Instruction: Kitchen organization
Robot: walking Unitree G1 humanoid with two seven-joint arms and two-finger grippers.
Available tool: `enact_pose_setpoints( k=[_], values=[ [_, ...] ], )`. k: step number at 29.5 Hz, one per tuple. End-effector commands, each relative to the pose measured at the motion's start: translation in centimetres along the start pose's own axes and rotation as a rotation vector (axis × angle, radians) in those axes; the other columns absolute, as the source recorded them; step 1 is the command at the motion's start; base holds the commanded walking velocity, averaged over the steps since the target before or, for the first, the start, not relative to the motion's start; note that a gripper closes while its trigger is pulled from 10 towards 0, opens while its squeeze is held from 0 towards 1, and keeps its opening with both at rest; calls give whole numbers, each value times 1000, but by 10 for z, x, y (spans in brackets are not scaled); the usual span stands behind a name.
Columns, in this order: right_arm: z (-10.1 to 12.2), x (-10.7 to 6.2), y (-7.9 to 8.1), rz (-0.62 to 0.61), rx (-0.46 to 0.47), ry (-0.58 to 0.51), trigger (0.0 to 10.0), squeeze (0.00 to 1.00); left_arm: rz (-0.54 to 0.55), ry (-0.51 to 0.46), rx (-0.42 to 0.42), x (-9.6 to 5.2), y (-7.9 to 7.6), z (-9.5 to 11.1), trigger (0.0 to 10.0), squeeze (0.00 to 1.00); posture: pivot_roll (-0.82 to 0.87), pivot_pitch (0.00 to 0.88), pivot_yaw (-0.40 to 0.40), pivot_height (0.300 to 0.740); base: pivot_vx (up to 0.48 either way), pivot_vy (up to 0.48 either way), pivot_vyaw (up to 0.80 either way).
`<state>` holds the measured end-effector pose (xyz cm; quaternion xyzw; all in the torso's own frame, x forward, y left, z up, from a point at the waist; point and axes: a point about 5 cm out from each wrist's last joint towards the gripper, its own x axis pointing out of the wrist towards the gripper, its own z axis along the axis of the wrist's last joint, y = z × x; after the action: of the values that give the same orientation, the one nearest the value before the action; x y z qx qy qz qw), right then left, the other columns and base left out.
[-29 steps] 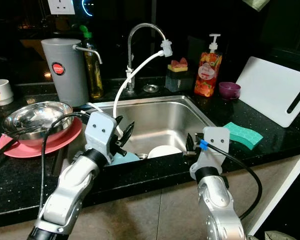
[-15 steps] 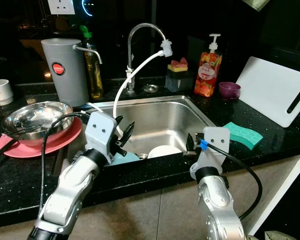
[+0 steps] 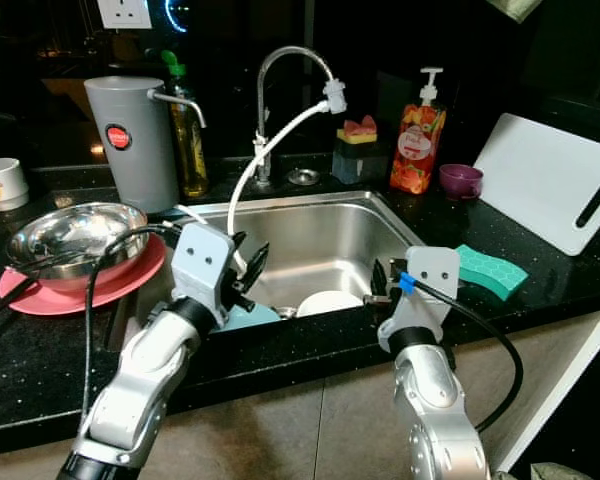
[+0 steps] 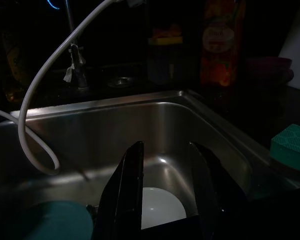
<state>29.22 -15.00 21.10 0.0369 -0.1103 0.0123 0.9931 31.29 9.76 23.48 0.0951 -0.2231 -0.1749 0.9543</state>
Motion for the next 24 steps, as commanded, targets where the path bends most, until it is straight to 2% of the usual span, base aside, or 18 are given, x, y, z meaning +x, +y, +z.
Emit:
enact_pose_setpoints(
  k=[1, 24],
  values=[
    [2, -1, -2, -10, 5, -4, 10000, 0, -5, 2, 5, 2, 0, 1, 10000, 0, 39, 41, -53, 740, 0, 0, 0],
    [3, -1, 0, -8, 10, -6, 10000, 0, -2, 0, 1, 2, -2, 1, 10000, 0, 37, 43, -53, 740, 0, 0, 0]
  ],
)
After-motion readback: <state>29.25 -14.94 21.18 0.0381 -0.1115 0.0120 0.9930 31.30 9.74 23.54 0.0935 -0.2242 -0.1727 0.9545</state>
